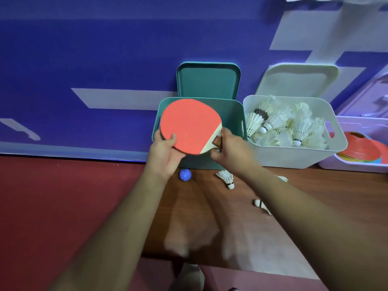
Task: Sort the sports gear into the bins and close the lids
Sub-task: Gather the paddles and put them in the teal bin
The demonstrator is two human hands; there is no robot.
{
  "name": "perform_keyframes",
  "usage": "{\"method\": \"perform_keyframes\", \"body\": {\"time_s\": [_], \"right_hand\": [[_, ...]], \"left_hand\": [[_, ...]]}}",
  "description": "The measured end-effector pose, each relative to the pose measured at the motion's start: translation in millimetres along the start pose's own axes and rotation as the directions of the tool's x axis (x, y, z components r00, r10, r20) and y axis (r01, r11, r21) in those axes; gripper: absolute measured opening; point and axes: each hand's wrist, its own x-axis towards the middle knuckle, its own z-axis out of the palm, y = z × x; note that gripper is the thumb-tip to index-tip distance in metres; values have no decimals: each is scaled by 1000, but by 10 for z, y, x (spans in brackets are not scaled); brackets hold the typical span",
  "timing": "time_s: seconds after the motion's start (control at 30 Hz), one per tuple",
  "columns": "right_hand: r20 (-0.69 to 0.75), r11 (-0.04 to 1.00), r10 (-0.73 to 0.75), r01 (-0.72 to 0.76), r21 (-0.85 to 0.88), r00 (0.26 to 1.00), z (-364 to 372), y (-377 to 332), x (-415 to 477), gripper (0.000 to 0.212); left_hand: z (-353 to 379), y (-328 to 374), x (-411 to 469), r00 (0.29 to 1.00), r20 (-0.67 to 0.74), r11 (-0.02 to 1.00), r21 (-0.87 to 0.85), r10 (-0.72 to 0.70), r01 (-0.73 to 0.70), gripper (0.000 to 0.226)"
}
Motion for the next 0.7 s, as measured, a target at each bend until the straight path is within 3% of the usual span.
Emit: {"method": "perform_keyframes", "body": {"time_s": [0.13,0.27,0.43,0.57,0.7], "right_hand": [[14,990,21,-19,-138,1000,47,195,505,33],[57,977,81,-67,-205,995,247,334,861,32],[94,968,150,-127,-217,984,601,432,1105,32],[118,947,181,-140,-289,976,824,593,1182,30],[138,958,210,-176,-227,968,877,673,1170,32]], "left_hand": [[40,101,611,997,-68,971,234,-44,59,41],[-13,0,1145,988,-105,854,498,-117,154,32],[-387,-247,1837,983,-180,518,836,-48,178,37],[-468,-448,2043,984,-171,265,948,-39,175,50],[-363,-455,1971,994,-113,31,993,-6,113,53]]}}
